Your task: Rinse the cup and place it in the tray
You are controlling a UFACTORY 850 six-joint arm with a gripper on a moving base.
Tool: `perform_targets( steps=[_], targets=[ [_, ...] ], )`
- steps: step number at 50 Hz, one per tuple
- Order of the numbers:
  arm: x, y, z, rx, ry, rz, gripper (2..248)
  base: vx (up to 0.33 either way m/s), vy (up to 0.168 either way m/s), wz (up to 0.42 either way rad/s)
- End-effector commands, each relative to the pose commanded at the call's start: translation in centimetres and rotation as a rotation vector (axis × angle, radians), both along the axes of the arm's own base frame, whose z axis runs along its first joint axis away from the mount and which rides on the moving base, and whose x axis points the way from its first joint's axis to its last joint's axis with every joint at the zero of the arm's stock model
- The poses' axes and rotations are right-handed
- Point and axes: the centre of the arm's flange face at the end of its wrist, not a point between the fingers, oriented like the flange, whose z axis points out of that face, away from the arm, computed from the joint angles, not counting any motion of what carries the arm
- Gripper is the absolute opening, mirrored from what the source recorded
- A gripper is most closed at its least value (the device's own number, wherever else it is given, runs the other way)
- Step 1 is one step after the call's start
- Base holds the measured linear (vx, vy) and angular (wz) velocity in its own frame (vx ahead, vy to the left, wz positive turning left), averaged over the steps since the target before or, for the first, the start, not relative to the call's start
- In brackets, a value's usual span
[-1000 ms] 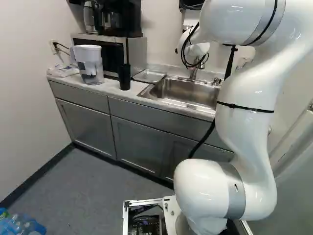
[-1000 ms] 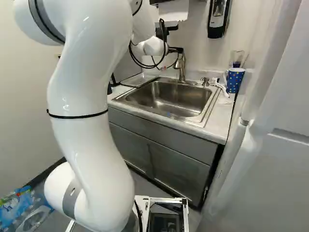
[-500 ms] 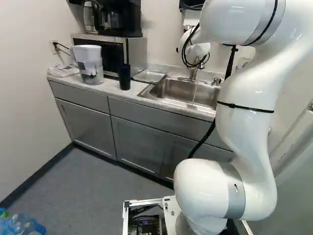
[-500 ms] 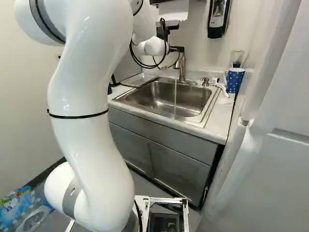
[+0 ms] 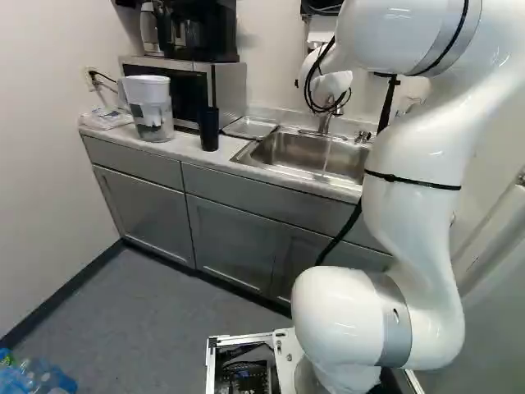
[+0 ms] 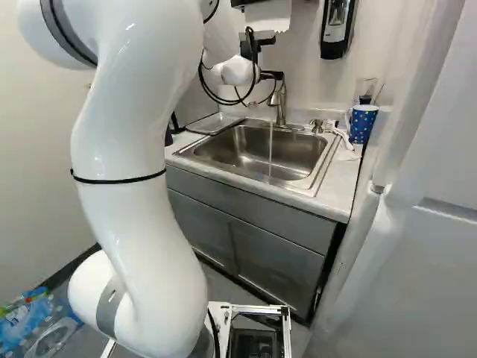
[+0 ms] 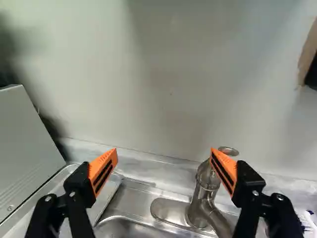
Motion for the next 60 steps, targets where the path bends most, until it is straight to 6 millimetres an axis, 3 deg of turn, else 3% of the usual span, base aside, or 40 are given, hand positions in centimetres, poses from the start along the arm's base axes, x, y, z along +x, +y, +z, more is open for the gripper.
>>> perform_targets(
  steps=[30, 60],
  targets=[
    [-3.9, 0.7, 2.8, 0.010, 0.044, -0.002, 247, 0.000, 0.000, 0.000],
    [-9.3, -0.6, 5.1, 0.033, 0.133, -0.046, 247, 0.000, 0.000, 0.000]
  ],
)
